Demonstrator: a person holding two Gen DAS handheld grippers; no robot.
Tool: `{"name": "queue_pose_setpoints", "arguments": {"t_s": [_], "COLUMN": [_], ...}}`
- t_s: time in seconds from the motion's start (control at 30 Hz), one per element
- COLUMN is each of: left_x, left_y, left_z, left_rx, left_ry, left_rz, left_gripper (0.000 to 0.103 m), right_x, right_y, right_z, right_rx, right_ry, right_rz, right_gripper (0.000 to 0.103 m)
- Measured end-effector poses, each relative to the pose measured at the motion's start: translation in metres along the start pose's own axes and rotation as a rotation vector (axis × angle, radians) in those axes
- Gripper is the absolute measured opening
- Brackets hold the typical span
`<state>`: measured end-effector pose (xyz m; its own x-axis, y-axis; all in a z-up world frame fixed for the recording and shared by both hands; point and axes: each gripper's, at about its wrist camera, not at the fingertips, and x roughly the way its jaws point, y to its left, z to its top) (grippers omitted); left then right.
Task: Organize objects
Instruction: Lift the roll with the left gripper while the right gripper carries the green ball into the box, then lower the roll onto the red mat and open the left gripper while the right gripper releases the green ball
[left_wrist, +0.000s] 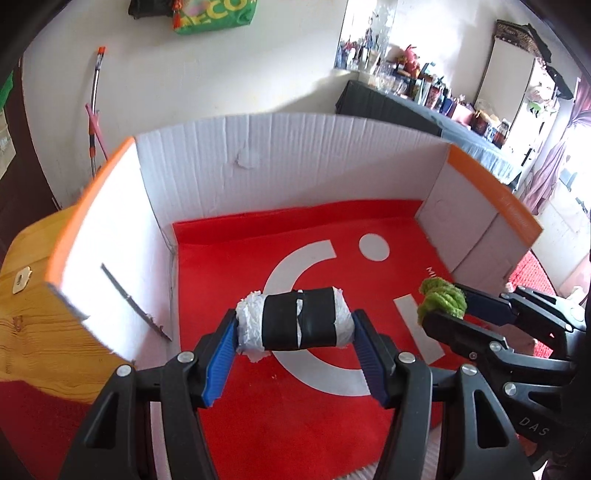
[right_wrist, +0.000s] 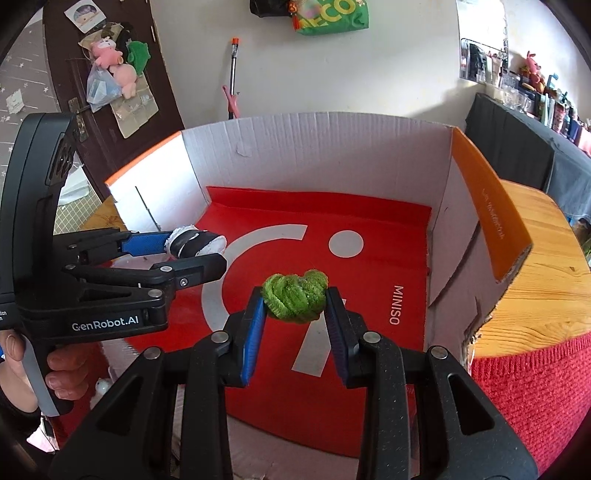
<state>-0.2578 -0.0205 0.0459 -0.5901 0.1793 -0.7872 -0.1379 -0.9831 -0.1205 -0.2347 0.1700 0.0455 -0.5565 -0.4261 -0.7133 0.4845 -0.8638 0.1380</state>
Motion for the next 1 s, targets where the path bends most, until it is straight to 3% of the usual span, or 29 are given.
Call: {"name": "queue_pose_setpoints", "arguments": {"t_s": [0.47,1.0], "left_x": [0.013,0.017], "left_y": [-0.002,0.007], "left_z": [0.001,-0.003], "left_rx": [0.019,-0.017], "left_ry": [0.069,0.153], "left_rz": [0.023,0.033], "left_gripper": [0.062,0.063], "right_x": [0.03,0.036], "right_y": [-0.009,-0.016], "right_z": [0.0,0.005], "right_rx": [-0.004,-0.038], "right_ry": [0.085,0.159], "right_rz": [-0.021,-0.066], "right_gripper": [0.031,0.031]}}
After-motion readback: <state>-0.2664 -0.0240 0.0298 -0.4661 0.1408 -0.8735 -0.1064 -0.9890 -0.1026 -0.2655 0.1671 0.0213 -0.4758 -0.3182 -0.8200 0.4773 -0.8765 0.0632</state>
